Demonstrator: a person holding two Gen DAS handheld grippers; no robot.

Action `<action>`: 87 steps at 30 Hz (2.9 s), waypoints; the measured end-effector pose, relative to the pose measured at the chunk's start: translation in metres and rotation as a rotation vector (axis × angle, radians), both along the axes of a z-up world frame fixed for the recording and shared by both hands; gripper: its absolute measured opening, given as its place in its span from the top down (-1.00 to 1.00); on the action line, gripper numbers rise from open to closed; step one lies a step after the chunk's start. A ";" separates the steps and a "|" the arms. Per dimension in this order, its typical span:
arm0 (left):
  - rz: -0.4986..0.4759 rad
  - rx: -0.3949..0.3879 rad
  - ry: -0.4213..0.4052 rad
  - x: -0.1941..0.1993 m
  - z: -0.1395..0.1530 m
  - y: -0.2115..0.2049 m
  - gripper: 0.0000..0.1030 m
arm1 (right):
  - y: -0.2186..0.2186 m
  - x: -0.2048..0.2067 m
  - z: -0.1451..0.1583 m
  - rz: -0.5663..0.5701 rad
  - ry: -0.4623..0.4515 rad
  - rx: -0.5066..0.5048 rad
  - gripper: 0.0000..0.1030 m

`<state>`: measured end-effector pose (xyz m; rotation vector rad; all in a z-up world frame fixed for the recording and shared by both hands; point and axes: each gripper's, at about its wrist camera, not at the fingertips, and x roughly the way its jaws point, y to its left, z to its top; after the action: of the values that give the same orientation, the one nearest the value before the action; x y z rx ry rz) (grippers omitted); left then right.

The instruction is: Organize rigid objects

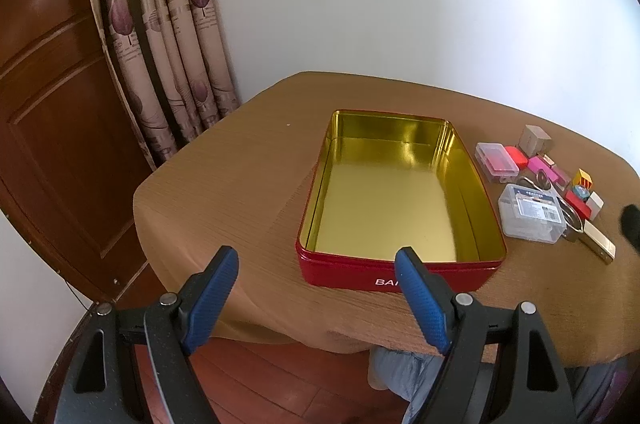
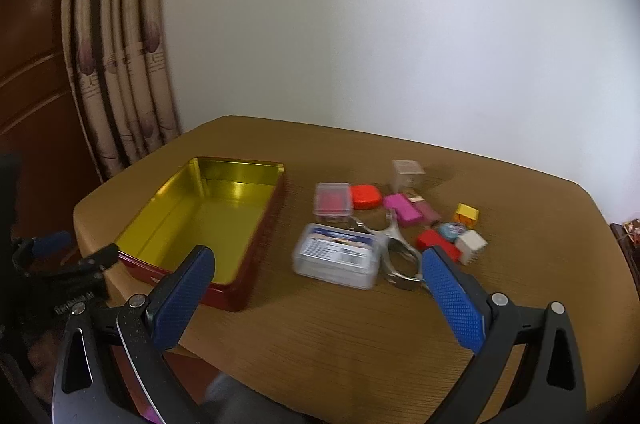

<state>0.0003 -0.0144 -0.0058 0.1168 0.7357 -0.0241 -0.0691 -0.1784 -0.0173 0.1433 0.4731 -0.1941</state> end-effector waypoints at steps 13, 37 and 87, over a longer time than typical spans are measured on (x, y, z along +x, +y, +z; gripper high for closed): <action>-0.073 0.047 0.023 -0.007 -0.003 -0.027 -0.61 | -0.125 -0.043 -0.037 -0.180 0.096 0.068 -1.00; -0.208 0.070 0.160 0.004 -0.006 -0.116 -0.61 | -0.251 -0.044 -0.083 -0.383 0.163 0.182 -1.00; -0.449 -0.027 0.420 0.025 -0.049 -0.183 -0.61 | -0.182 0.086 -0.111 0.441 0.501 0.018 0.43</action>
<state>0.0257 -0.1976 -0.0552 0.2544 1.1156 -0.4991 0.0166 -0.3604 -0.1280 0.0022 0.9908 0.2144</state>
